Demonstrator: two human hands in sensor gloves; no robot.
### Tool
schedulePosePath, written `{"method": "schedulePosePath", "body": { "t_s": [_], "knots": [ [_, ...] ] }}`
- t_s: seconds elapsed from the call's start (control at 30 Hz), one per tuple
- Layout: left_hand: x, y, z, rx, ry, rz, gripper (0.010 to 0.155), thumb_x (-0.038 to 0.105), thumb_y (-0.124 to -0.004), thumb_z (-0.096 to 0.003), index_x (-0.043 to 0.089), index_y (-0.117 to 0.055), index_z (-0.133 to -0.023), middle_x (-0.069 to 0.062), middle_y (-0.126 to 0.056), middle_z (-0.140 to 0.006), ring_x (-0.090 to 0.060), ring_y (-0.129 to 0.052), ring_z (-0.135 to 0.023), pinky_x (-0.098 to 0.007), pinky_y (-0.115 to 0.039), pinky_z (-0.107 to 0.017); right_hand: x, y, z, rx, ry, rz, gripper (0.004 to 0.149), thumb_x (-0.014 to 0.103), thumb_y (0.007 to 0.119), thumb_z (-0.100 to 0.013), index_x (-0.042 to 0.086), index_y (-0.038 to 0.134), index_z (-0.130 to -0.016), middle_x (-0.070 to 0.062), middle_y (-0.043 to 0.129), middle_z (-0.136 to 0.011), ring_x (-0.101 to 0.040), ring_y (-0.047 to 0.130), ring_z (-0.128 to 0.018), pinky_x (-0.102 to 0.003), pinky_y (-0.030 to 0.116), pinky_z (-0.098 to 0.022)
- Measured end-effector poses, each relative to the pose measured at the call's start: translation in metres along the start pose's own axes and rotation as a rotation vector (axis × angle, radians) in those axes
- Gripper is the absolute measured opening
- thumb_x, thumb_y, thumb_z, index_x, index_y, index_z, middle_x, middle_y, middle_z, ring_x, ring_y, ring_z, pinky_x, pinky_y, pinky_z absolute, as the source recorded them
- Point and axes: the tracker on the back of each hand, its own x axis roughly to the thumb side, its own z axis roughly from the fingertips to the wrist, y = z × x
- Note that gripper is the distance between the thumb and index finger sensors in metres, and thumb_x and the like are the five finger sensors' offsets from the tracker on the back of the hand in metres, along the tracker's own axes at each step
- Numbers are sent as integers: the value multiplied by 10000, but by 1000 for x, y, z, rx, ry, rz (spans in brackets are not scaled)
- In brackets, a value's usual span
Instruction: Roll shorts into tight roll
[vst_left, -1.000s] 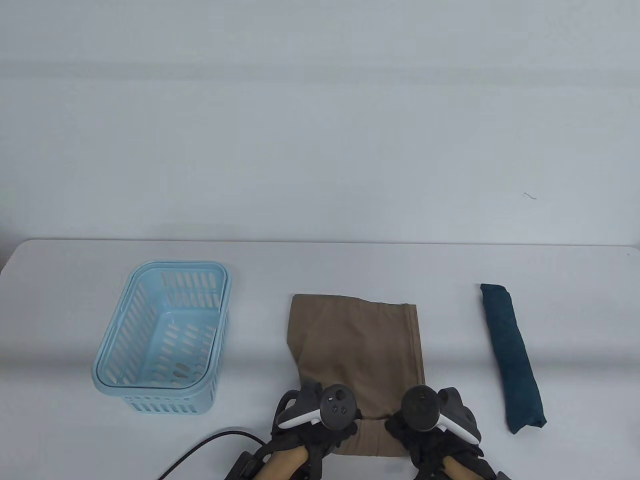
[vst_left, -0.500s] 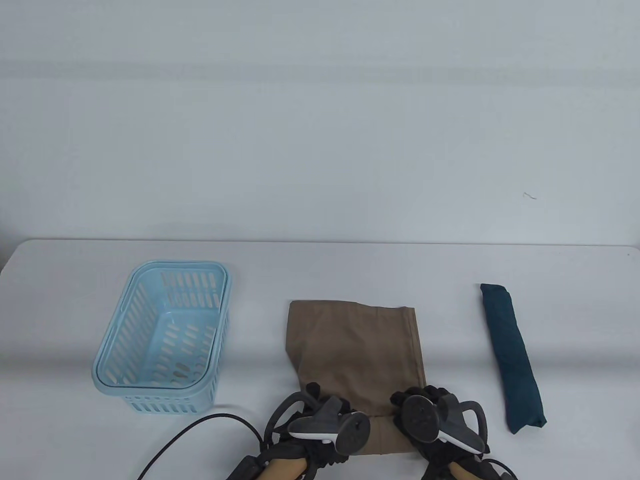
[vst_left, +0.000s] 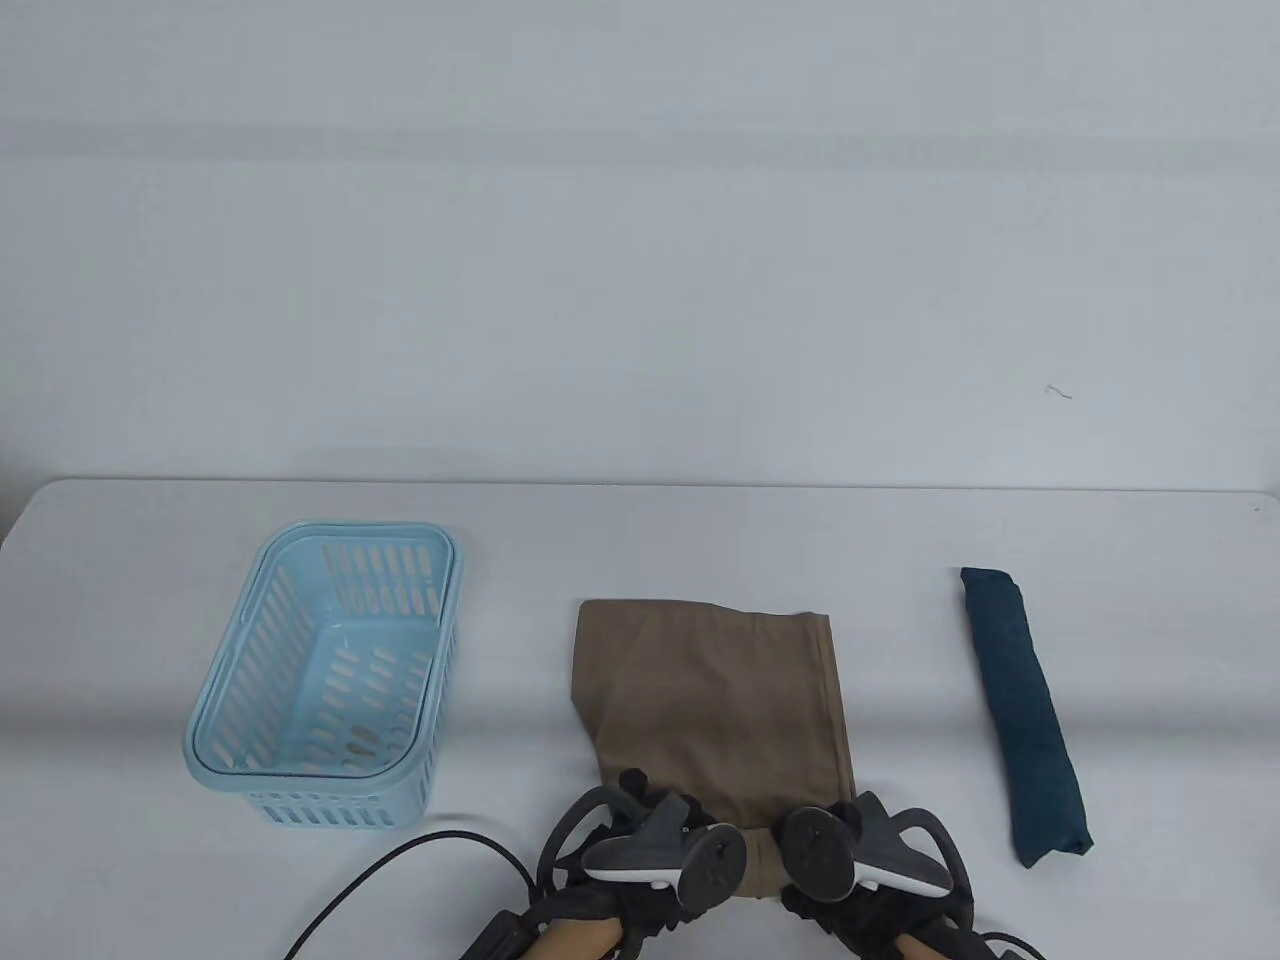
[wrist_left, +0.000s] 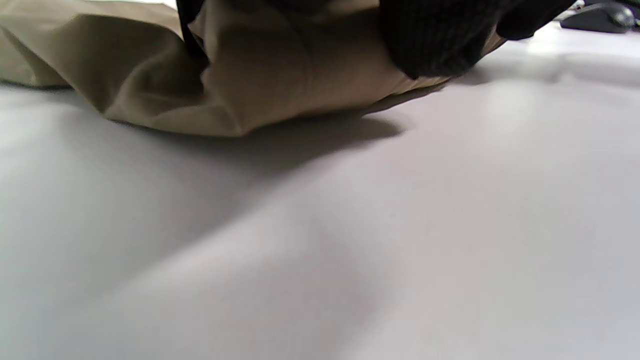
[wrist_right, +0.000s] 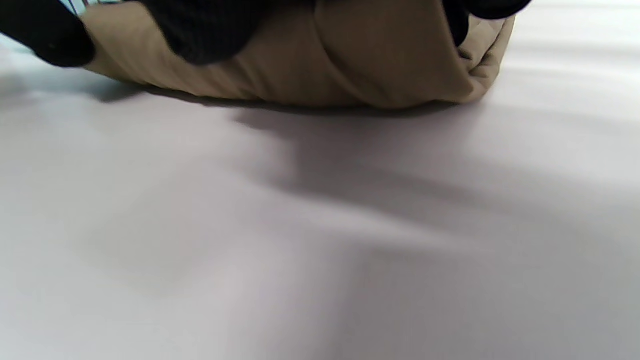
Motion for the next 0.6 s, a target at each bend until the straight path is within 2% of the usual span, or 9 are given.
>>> {"method": "schedulePosePath", "body": {
  "t_s": [0.1, 0.27, 0.37, 0.5, 0.6],
  "knots": [
    [-11, 4, 0, -33, 32, 131, 684, 411, -670, -506, 54, -550, -1076, -244, -645, -1065, -436, -717, -935, -758, -406, -670, -10, -2, -2, -10, 18, -139, 638, 400, 585, -493, 95, 522, -1050, -189, 533, -1063, -429, 530, -948, -652, 404, -695],
    [-25, 9, 5, 18, 55, 293, 622, 368, -638, -506, 58, -639, -1045, -222, -845, -981, -399, -906, -836, -755, -480, -657, -20, -2, -3, -21, 30, -339, 614, 415, 532, -496, 84, 624, -1004, -196, 645, -998, -428, 614, -887, -652, 439, -683],
    [-29, 8, 7, 45, 65, 323, 600, 353, -620, -495, 75, -682, -1023, -180, -934, -904, -346, -987, -749, -739, -516, -657, -22, -2, -4, -13, 51, -417, 599, 424, 530, -497, 70, 693, -952, -201, 721, -925, -418, 676, -813, -645, 478, -668],
    [-30, 4, 5, 39, 67, 347, 563, 353, -613, -490, 122, -745, -986, -91, -1010, -778, -275, -1062, -603, -723, -566, -648, -23, 1, -7, -10, 97, -408, 556, 453, 565, -485, 97, 803, -839, -155, 859, -759, -349, 816, -650, -608, 603, -601],
    [-27, -2, 2, 29, 70, 353, 549, 357, -612, -493, 131, -764, -969, -44, -1025, -695, -238, -1066, -512, -701, -607, -644, -21, 4, -9, -24, 136, -334, 524, 464, 579, -476, 121, 835, -778, -110, 892, -663, -308, 849, -563, -582, 651, -560]
  ]
}}
